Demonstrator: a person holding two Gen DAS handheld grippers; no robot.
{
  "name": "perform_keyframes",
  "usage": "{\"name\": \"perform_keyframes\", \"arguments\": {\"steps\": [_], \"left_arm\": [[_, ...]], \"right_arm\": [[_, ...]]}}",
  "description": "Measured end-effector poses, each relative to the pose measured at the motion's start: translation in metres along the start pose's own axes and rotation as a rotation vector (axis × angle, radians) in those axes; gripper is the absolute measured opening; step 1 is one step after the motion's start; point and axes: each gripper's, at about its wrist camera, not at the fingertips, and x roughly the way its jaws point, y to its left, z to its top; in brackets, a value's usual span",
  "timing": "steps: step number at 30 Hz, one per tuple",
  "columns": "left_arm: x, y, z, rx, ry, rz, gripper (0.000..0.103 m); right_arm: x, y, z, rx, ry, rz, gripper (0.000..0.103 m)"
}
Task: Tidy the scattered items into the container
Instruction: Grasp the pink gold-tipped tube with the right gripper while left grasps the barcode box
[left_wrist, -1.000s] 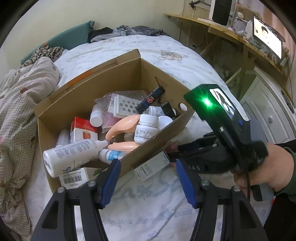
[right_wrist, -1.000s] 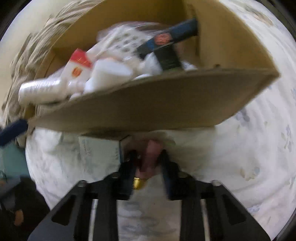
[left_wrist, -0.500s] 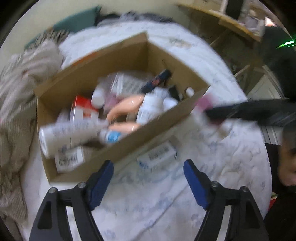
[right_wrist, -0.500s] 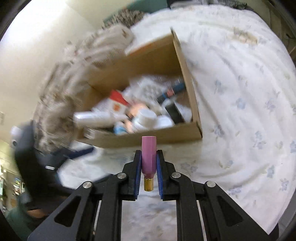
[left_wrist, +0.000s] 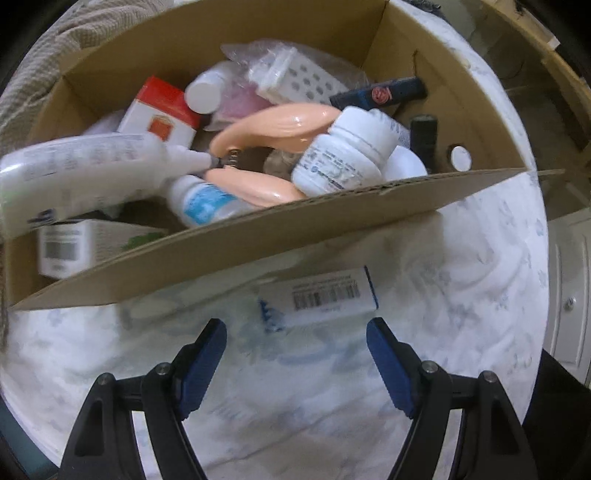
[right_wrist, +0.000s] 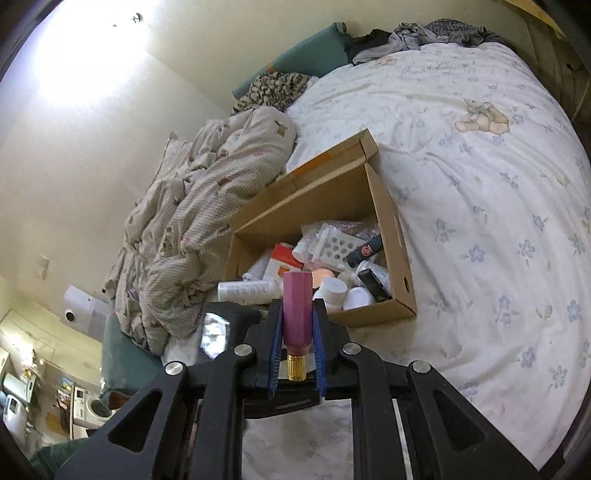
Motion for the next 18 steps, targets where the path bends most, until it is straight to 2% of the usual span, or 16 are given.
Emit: {"name": "perform_keyframes", "arguments": {"steps": [7,15,16,17,18], "left_arm": [[0.018,-0.010,0.003,0.001,0.002,0.007,0.079],[0.021,-0.009,0.004,-0.037,-0.037,-0.051,0.079],[0.021,-0.009,0.004,-0.040,-0.047,-0.062,0.072],[0.019,-0.008,0.002,-0.039,-0.063,-0.080,0.047],[0.017,-0.008,0.001,-0.033,-0.073,-0.108,0.031]], "right_arm": [[0.001,0.002,0.003,-0.002,0.002,0.000,0.016],[0.015,0.009,0.001,-0.016,0.019,-0.009,0.016],[0.016,0.009,0.001,-0.018,0.022,-0.012,0.016],[0.017,0.010,0.000,-0.020,0.024,-0.014,0.016],[0.018,0.009,0.000,-0.021,0.027,-0.015,0.016]]}}
